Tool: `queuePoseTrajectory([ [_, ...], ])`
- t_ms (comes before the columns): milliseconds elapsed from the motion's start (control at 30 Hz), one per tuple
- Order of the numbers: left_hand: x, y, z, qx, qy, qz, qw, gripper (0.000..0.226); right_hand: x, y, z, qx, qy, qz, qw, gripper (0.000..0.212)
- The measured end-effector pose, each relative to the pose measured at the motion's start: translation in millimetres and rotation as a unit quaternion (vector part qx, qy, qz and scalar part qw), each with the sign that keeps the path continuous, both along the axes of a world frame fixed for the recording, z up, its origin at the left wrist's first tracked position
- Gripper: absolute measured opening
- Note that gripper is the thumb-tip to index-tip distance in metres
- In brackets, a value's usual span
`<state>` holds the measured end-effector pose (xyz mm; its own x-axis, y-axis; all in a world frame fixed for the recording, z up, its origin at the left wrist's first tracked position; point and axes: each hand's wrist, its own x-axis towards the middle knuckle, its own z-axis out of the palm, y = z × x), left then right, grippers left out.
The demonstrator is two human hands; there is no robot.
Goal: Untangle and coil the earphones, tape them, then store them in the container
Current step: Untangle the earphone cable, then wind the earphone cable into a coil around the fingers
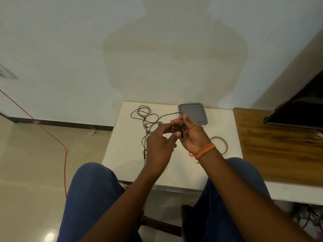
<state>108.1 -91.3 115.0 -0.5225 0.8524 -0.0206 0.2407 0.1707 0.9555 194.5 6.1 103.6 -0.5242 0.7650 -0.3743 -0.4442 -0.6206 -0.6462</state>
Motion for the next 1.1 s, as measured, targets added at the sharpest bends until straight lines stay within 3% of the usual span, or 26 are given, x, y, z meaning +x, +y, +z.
queuePoseTrajectory([
  [133,-5,-2,0,-0.002,-0.041,0.042,0.998,0.011,-1,-8,0,0.011,-0.02,0.017,1.0,0.023],
  [233,-14,-1,1,0.023,-0.175,0.068,0.982,0.005,6,-9,1,-0.01,-0.048,0.014,0.999,0.023],
  [333,-21,-4,0,0.036,-0.355,0.091,0.93,0.016,17,-12,4,-0.035,-0.157,0.034,0.986,0.024],
  [433,-22,-7,-8,0.007,-0.407,0.07,0.911,0.016,21,-23,0,-0.051,-0.273,0.063,0.959,0.034],
  [500,-21,-8,-13,-0.015,-0.426,0.074,0.901,0.018,19,-29,-4,0.011,-0.351,0.077,0.933,0.052],
  [567,-24,-7,-15,-0.032,-0.442,0.088,0.892,0.02,19,-29,-1,0.132,-0.407,0.095,0.899,0.038],
  [667,-32,-7,-17,-0.04,-0.442,0.117,0.889,0.031,24,-25,11,0.254,-0.373,0.193,0.871,0.026],
  [733,-36,-10,-21,-0.023,-0.406,0.139,0.903,0.039,30,-25,13,0.322,-0.37,0.253,0.833,0.02],
  [833,-42,-10,-24,0.013,-0.266,0.087,0.96,0.019,35,-23,5,0.431,-0.442,0.251,0.746,0.004],
  [1000,-48,-10,-23,-0.057,-0.048,-0.02,0.997,0.022,35,-13,3,0.429,-0.451,0.114,0.774,0.014],
  [1067,-44,-12,-26,-0.065,0.11,-0.076,0.989,0.018,33,-13,6,0.443,-0.455,0.079,0.768,0.011],
  [1100,-41,-12,-29,-0.061,0.177,-0.097,0.977,0.028,32,-15,8,0.446,-0.445,0.078,0.773,0.01],
])
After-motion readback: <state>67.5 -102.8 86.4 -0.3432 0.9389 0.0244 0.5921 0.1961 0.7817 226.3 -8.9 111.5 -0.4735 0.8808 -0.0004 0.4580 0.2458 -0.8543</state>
